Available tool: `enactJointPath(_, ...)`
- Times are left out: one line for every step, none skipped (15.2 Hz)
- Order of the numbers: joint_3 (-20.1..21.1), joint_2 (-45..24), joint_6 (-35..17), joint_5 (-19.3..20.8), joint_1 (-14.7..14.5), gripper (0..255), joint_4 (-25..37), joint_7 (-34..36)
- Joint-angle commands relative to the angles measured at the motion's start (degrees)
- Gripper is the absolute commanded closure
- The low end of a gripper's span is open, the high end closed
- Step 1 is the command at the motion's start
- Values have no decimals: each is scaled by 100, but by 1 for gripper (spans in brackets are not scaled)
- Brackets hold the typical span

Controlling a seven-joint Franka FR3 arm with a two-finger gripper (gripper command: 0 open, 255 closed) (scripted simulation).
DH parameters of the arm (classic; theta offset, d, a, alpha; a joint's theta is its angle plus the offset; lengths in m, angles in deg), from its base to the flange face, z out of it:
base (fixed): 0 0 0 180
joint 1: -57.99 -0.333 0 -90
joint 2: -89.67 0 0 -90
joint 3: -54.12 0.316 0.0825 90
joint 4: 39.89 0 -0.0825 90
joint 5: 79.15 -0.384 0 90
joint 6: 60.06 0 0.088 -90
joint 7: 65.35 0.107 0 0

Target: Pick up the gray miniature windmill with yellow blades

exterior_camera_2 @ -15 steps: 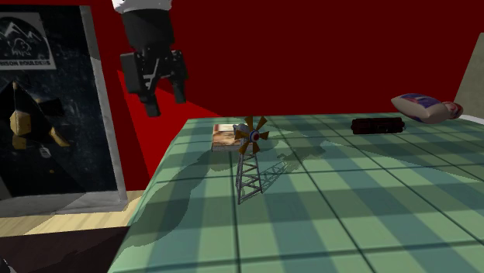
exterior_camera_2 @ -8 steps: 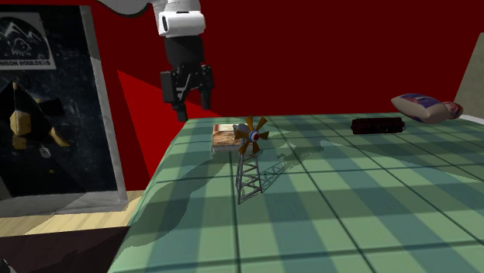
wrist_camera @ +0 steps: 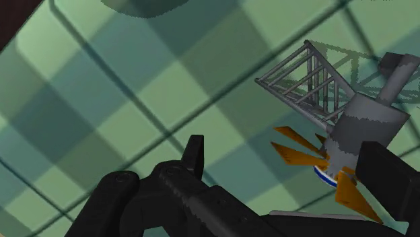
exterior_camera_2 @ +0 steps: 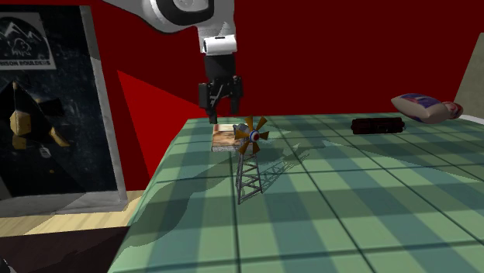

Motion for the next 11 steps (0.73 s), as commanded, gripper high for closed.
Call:
enactJointPath(117,-550,-82,260,-54,0,361,552)
enactJointPath(145,-822,-72,394,-107,0,586,800)
enactJointPath(159,-1096,-52,528,-173,0,822,1040)
enactJointPath(160,-1370,-24,660,-249,0,1070,1270)
enactJointPath(145,-1644,14,785,-340,0,1330,1489)
enactJointPath(122,-1829,44,864,-413,0,1514,1629)
enactJointPath(108,-1841,-28,871,-421,0,1453,1635)
enactJointPath(101,-1856,-99,882,-423,0,1394,1642)
enactJointPath(96,-1872,-170,894,-424,0,1336,1651)
enactJointPath(91,-1889,-241,907,-425,0,1280,1660)
enactJointPath(86,-1908,-311,921,-426,0,1226,1670)
